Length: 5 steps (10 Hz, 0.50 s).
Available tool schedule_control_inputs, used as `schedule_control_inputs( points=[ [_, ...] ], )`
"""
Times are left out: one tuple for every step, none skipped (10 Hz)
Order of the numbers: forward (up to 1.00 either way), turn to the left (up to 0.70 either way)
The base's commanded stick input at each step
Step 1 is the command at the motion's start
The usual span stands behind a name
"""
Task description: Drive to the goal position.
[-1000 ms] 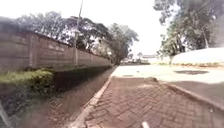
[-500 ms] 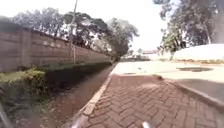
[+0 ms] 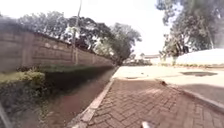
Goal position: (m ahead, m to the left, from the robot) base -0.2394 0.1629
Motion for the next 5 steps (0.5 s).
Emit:
schedule_control_inputs(
  points=[
    [0.00, 0.00],
    [0.00, 0.00],
    [-0.06, 0.00],
    [-0.12, 0.00],
    [-0.18, 0.00]
  ],
)
